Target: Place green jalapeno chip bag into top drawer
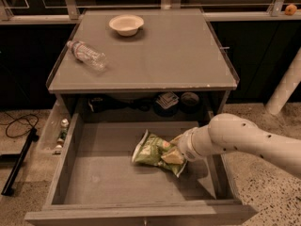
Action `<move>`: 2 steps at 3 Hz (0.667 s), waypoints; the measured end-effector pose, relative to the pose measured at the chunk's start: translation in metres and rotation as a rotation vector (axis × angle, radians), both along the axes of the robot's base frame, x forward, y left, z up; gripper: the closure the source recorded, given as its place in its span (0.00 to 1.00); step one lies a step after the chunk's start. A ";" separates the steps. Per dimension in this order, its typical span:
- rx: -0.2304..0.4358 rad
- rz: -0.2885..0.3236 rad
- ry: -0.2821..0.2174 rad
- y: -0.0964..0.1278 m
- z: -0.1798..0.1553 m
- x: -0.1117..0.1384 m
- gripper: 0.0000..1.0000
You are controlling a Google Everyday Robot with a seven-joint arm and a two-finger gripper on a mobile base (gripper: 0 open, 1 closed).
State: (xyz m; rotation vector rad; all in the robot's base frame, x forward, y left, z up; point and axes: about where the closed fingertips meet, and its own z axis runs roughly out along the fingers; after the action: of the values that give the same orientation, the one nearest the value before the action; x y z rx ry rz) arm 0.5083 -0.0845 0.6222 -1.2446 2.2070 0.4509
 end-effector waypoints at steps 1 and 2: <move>0.000 0.000 0.000 0.000 0.000 0.000 0.12; 0.000 0.000 0.000 0.000 0.000 0.000 0.00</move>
Offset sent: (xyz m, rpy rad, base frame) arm 0.0000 0.0000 0.0000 0.0000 0.0000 0.0000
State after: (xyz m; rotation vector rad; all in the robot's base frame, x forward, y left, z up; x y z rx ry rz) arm 0.5083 -0.0845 0.6222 -1.2447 2.2070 0.4510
